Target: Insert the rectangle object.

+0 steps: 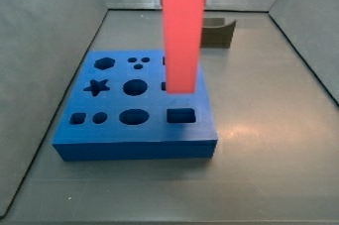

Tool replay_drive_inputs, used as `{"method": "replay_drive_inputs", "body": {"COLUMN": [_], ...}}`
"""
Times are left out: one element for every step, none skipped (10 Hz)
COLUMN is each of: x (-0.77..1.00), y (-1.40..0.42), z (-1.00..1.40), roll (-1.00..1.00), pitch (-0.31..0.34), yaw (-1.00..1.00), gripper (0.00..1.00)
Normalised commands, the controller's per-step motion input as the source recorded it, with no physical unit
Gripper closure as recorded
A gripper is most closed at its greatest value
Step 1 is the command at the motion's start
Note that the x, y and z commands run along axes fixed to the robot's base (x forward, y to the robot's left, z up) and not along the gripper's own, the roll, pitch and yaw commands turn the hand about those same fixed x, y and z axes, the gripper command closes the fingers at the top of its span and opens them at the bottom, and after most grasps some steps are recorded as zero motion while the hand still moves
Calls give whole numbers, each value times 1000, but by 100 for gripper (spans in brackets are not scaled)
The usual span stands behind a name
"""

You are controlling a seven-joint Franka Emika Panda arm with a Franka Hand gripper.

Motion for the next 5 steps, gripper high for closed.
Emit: {"method": "replay_drive_inputs", "body": {"x": [103,40,54,103,0], "y": [-160,-169,-191,-157,-66], "z": [-360,-434,-411,-300,-309], "roll": [0,-30,-54,-130,-11], "pitch": [0,0,0,0,0], "yaw": [80,9,17,6,26], "gripper": [100,100,100,100,100]}}
